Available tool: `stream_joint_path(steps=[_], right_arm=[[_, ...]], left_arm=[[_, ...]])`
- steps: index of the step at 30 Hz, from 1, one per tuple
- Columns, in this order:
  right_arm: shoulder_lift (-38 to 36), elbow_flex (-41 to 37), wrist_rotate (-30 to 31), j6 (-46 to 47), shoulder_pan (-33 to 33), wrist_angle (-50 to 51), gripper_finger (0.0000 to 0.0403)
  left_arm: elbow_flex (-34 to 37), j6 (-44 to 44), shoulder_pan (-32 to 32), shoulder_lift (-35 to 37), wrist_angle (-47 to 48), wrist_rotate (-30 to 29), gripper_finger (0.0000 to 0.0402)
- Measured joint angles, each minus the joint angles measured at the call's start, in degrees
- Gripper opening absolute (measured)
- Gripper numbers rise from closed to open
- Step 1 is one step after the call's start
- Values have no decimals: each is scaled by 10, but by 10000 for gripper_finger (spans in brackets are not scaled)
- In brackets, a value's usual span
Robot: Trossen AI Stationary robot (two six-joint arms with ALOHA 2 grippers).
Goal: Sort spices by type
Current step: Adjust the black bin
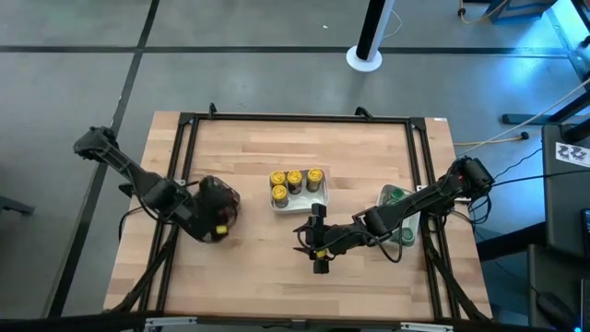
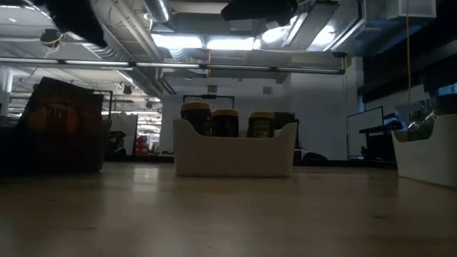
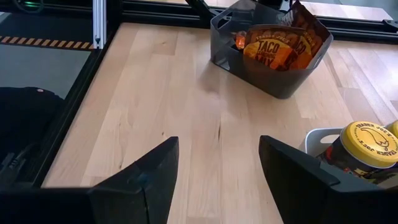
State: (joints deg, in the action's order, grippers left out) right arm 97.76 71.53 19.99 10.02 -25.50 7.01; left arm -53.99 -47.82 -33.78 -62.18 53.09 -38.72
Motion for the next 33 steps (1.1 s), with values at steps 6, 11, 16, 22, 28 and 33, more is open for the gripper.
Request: stream_joint_path(steps=[6, 11, 16, 22, 28, 33], right_arm=[[0, 0, 0, 0, 0, 0, 222], [0, 0, 0, 0, 0, 0, 222], [0, 0, 0, 0, 0, 0, 222], [0, 0, 0, 0, 0, 0, 222], [0, 0, 0, -1, 0, 0, 222], [-1, 0, 0, -1, 0, 0, 222]], left_arm=[[27, 189, -1, -44, -178, 72, 169], [31, 224, 9, -123, -189, 97, 169], [32, 228, 30, -208, -157, 103, 160], [32, 208, 61, -266, -117, 103, 130], [32, 177, 89, -284, -62, 102, 111], [32, 155, 115, -284, -36, 96, 101]])
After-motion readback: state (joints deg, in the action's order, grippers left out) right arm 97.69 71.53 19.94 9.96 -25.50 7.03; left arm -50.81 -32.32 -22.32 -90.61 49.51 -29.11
